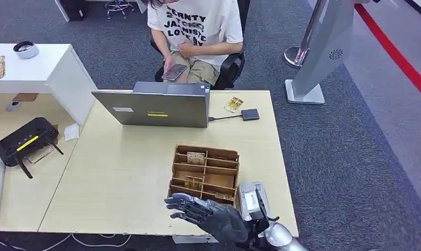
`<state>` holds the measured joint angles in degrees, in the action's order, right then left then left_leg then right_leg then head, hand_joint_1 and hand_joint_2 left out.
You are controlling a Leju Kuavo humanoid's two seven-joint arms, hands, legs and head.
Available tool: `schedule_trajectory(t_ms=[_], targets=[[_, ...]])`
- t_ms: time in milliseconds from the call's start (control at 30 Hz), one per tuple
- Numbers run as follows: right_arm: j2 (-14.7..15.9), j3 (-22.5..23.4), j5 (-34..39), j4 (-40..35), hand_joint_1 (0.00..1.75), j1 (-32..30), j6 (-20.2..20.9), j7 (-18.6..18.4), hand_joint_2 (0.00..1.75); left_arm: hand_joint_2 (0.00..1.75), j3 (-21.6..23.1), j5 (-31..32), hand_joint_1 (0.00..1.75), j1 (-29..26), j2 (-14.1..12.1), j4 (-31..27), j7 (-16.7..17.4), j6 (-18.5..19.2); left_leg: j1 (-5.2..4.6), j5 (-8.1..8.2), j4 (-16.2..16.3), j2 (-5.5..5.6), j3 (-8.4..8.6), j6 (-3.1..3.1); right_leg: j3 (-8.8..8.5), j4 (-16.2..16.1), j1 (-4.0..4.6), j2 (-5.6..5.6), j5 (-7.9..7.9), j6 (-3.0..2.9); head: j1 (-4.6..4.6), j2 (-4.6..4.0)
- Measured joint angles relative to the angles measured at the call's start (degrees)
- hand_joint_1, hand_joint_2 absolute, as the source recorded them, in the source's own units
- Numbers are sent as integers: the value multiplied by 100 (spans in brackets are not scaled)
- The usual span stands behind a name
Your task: Pass the card to the sensor for recognition and then transmit it.
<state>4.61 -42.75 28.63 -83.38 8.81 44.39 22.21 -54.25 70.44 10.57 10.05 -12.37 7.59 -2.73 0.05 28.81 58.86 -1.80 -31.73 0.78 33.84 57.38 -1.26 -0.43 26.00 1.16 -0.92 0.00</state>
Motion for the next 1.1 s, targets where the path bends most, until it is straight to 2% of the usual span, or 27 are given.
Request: schedule_trajectory(t_ms=[433,667,1100], targets=[[17,33,-31,-63,0,-24,-13,-2,0,175,37,0,0,71,-17,0,-33,-35,0,0,0,0,0,0,0,0,0,0,0,0,0,0],[17,48,103,-74,0,-4,-28,-125,0,175,39,-37,0,130,-55,0,-53,-114,0,0,0,0,-1,0,0,0,0,0,0,0,0,0],[118,88,302,-77,0,1,13,-227,0,175,39,-203,0,187,-94,0,-365,-311,-1,0,0,0,-1,0,0,0,0,0,0,0,0,0]])
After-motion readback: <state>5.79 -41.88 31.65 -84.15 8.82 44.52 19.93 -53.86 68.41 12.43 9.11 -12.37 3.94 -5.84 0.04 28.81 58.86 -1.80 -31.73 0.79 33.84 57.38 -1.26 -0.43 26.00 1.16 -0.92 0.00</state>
